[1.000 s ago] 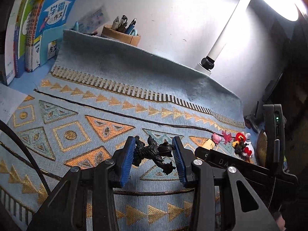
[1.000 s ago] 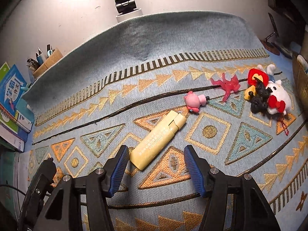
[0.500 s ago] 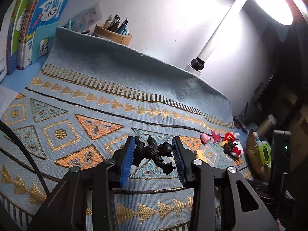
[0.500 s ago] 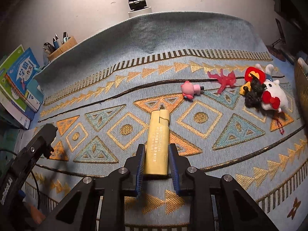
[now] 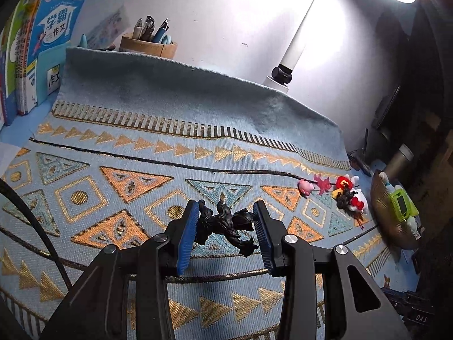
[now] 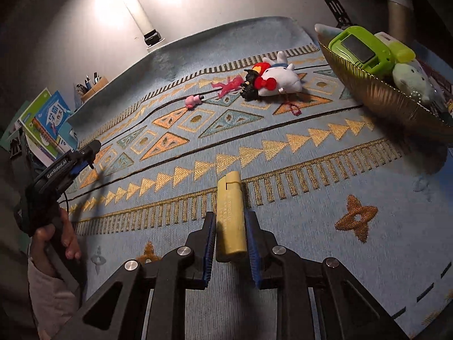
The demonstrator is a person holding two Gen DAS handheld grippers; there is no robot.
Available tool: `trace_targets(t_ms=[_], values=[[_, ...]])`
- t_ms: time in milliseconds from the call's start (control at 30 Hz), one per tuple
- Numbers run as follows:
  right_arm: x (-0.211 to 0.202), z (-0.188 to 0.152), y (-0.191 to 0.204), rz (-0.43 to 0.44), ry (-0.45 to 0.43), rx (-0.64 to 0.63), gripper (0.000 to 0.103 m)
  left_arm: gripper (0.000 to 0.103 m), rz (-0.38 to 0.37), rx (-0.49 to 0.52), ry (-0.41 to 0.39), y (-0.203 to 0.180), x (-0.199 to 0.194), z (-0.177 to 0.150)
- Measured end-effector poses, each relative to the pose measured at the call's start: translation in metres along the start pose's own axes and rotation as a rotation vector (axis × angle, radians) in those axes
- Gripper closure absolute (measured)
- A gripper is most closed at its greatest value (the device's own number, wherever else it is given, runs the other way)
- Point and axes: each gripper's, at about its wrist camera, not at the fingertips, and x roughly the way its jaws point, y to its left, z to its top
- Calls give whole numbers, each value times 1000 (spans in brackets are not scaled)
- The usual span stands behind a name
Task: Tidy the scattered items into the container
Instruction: 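Carry the black figure and yellow block into the gold basket and open both tools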
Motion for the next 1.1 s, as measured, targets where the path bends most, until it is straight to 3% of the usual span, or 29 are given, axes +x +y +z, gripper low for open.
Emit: trace_targets(t_ms=[133,267,433,500,633,767,933,1100], values=[[3,-8,-8,31,8,-9,66,66,-4,1,-12,1,-3,0],[12,-9,2,-12,9,-72,66,66,-1,-17,7,5,2,0],[21,-15,23,-142,-44,-203,66,66,1,11,14,-2,3,-2],[23,-18,33,-181,-62,-257,79,66,1,22,14,-4,3,-3],[20,-20,38,-117,-36,-273,80,66,-3,30,15,-7,2,-4],[-6,-16,15,93,-43,-155,80,66,-33,36,26,-19,-1,-5],[-68,0,-27,99,-183,-53,80,66,-125,111,18,-78,-20,-5],[-125,14,-95,88,-323,120,80,66,-282,211,7,-165,-29,9]])
